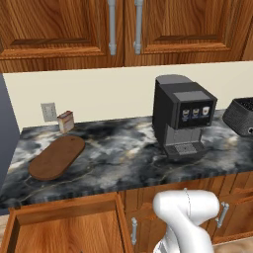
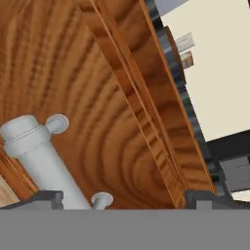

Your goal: Open the drawer on the left and place the cutting tools on the cutting board.

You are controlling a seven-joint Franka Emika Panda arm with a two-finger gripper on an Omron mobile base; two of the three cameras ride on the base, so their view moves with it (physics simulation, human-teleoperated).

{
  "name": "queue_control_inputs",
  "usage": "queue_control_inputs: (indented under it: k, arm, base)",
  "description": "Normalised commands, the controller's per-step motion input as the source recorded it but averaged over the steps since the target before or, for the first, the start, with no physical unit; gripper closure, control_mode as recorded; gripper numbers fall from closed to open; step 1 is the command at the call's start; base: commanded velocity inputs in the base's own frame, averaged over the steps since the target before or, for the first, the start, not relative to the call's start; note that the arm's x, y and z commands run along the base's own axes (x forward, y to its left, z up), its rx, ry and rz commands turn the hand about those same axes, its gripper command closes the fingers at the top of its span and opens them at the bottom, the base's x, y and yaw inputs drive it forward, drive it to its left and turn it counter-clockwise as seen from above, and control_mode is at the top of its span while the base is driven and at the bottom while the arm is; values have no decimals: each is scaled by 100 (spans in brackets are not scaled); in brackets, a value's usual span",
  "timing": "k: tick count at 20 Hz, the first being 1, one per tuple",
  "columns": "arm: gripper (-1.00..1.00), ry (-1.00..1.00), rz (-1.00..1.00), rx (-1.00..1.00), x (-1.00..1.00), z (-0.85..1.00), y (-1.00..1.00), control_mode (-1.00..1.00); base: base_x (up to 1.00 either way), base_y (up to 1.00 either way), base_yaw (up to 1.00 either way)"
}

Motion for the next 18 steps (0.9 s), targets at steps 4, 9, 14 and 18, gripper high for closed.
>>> queue_control_inputs:
  k: [4,9,14,18]
  arm:
    - [-100,0,0,7,-11,44,0,-100]
    - [-100,-1,0,6,-15,49,0,-100]
    - [-100,-1,0,6,-15,51,0,-100]
    - [-100,0,0,8,0,63,-2,-100]
  base:
    - [0,0,0]
    - [0,0,0]
    - [0,0,0]
    - [0,0,0]
